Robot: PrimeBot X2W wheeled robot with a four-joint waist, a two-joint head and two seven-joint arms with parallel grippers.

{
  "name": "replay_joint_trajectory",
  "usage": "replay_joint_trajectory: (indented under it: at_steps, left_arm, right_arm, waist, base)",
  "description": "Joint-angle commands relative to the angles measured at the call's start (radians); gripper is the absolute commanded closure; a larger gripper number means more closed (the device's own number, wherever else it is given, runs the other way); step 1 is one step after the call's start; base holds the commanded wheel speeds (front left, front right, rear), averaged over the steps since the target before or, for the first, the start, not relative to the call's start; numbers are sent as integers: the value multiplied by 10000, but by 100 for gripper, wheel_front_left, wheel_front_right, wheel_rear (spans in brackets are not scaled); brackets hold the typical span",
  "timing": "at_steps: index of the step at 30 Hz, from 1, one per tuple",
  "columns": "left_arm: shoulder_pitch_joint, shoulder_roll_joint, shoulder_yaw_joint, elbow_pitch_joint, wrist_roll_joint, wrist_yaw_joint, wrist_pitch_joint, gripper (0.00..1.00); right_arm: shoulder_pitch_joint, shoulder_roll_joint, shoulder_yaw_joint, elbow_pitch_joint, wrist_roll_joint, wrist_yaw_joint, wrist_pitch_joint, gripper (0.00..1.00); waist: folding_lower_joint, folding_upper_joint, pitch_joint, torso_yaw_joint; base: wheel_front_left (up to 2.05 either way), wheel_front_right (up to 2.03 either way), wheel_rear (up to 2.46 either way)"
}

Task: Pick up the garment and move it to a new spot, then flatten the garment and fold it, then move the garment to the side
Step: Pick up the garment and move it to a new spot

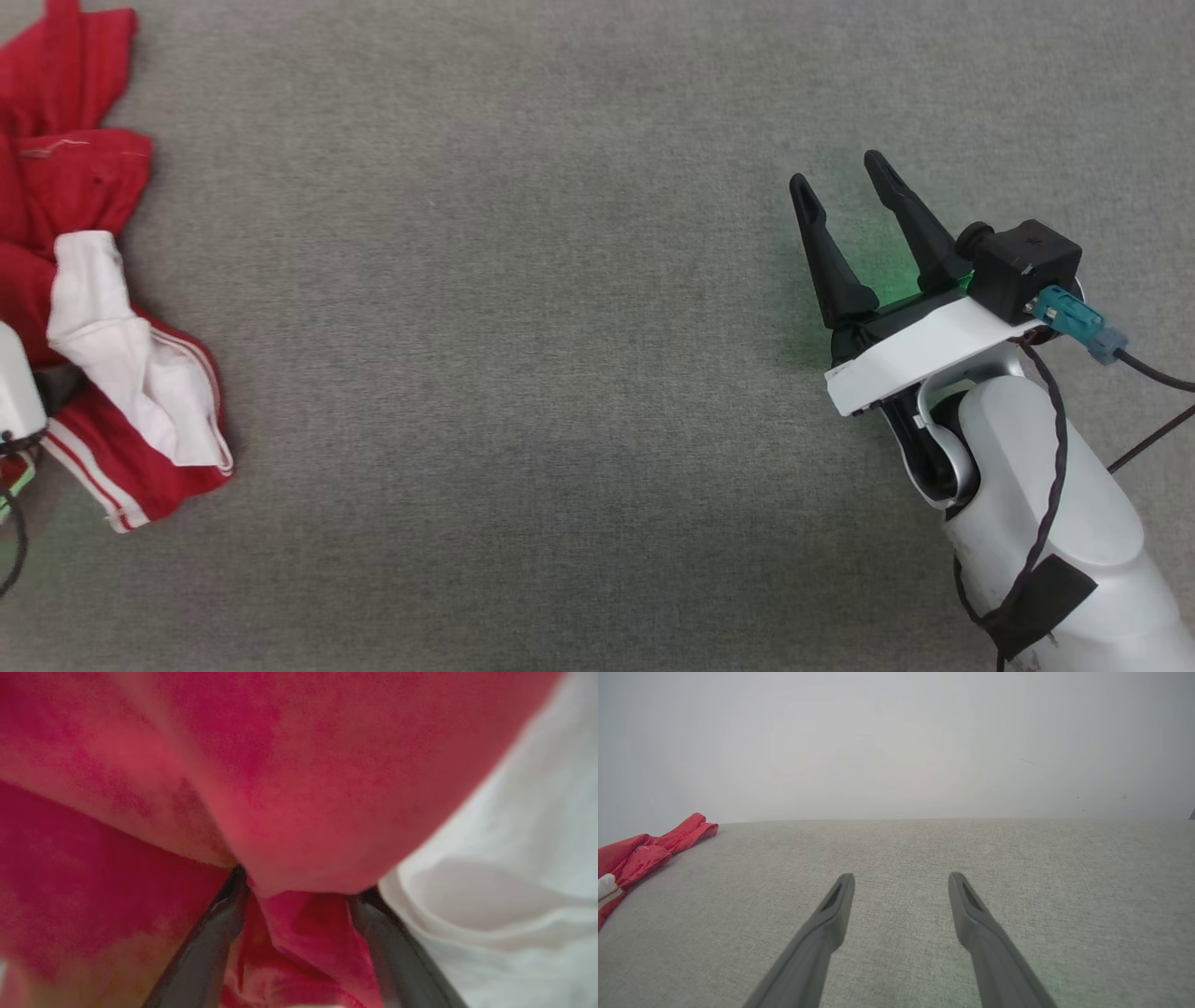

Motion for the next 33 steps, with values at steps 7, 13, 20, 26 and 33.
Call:
replay_joint_trajectory:
  at_steps: [7, 13, 20, 26, 33]
  left_arm:
    - [615, -1377, -805, -1, -1084, 6, 50, 100]
    - [552, -863, -1138, -356, -991, -25, -638, 100]
    - [117, -17, -1472, -1337, -848, 17, -1483, 100]
    - [-247, -37, -1934, -2977, -1221, 22, -1438, 100]
    - [-885, -529, -2704, -5210, -1754, 22, -1049, 100]
  right_arm:
    - [-155, 77, -9, -114, -152, 2, -49, 0]
    - [179, 143, -33, 37, -79, 3, -49, 0]
    - [758, 337, -132, 214, 127, 3, -49, 0]
    - [1172, 456, -372, 146, 243, 2, -49, 0]
    - [1348, 758, -529, -54, 359, 3, -49, 0]
  waist:
    - [0, -2, -31, -106]
    - [0, -2, -727, 103]
    - [0, -2, -1962, 284]
    - [0, -2, -2365, 146]
    - [0, -2, -2150, -649]
  base:
    - [0, 0, 0]
    - [0, 0, 0]
    - [0, 0, 0]
    - [0, 0, 0]
    - [0, 0, 0]
